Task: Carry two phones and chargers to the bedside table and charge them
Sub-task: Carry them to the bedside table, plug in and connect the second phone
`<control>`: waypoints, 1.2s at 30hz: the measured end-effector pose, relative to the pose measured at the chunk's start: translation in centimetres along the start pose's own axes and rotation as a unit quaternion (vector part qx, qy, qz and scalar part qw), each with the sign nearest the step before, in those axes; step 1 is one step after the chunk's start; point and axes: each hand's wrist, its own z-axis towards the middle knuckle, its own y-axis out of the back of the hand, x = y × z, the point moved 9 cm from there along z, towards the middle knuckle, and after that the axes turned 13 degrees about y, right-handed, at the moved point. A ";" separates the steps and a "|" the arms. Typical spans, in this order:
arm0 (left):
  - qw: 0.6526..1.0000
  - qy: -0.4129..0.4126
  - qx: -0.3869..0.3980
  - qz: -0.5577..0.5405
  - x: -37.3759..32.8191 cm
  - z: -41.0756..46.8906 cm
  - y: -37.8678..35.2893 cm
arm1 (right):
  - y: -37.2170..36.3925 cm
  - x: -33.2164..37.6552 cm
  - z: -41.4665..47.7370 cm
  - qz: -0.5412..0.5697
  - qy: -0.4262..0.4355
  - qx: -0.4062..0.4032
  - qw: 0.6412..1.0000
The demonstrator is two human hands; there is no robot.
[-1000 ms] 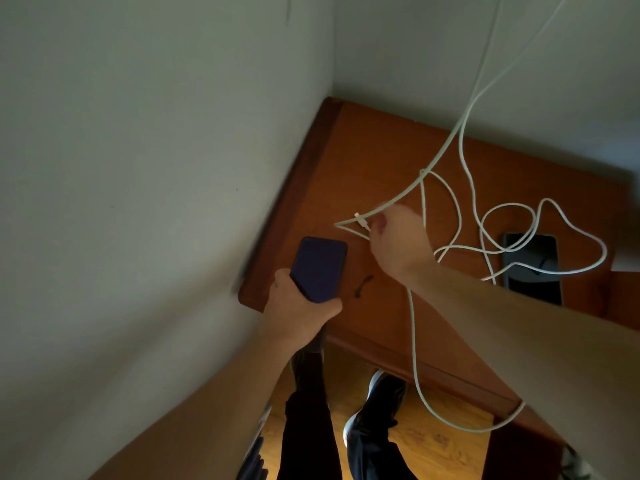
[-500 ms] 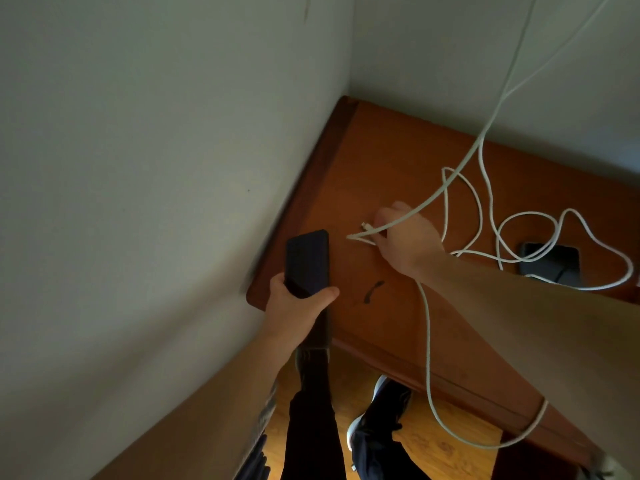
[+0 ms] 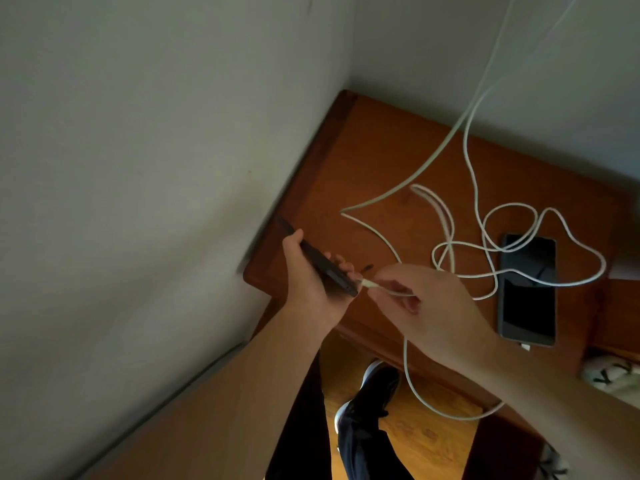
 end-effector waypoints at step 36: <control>0.362 -0.385 -0.060 0.847 -1.4 -5.2 -2.4 | 2.1 -3.7 -0.5 0.028 -0.104 0.085 0.991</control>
